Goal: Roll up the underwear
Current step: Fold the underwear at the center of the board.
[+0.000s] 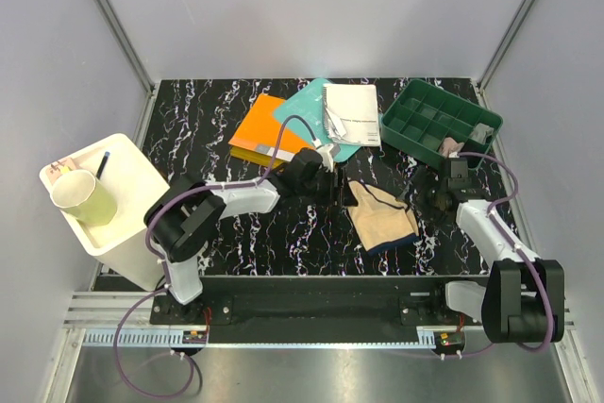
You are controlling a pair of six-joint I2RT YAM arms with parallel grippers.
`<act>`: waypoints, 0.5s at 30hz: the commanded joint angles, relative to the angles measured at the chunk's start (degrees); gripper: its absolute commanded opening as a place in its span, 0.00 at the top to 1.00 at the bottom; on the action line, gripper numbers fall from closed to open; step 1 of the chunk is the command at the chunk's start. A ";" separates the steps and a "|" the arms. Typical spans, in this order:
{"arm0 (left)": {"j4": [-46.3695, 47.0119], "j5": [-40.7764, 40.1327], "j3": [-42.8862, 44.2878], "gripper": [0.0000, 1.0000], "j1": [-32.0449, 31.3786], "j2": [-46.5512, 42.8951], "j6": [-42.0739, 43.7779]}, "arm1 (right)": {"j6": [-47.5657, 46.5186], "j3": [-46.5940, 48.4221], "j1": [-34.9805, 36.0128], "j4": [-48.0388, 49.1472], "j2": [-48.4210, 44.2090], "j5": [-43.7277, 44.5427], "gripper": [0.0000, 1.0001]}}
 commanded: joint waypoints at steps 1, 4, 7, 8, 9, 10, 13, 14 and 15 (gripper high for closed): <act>4.42 -1.33 -2.79 0.36 -0.54 -2.71 -0.61 | -0.96 -2.36 -0.27 2.47 2.14 -1.13 0.10; 3.02 -2.13 -2.27 0.36 -0.10 -2.71 -0.70 | -0.69 -3.68 -0.27 2.65 3.55 0.54 0.10; 2.58 -2.30 -1.56 0.39 -0.01 -2.62 -0.61 | 0.44 -3.95 -0.36 2.91 5.30 1.24 0.10; 1.96 -2.30 -1.39 0.42 0.16 -2.54 -0.44 | 0.71 -4.21 -0.27 3.08 6.18 1.59 0.10; 1.70 -2.39 -1.30 0.46 0.16 -2.71 -0.44 | 0.97 -4.99 -0.27 3.96 6.53 1.86 0.10; 1.52 -2.48 -1.47 0.47 0.25 -2.97 -0.44 | 1.76 -5.35 -0.27 4.40 6.80 1.77 0.11; 1.08 -2.83 -2.78 0.48 0.69 -4.73 -0.44 | 2.55 -5.53 -0.36 4.49 6.89 1.51 0.15; 0.82 -2.92 -3.14 0.48 0.86 -5.17 -0.26 | 2.82 -5.79 -0.36 4.49 6.63 1.07 0.18; 0.38 -3.01 -3.32 0.48 1.04 -6.13 -0.09 | 3.00 -6.40 -0.36 4.41 6.45 0.63 0.19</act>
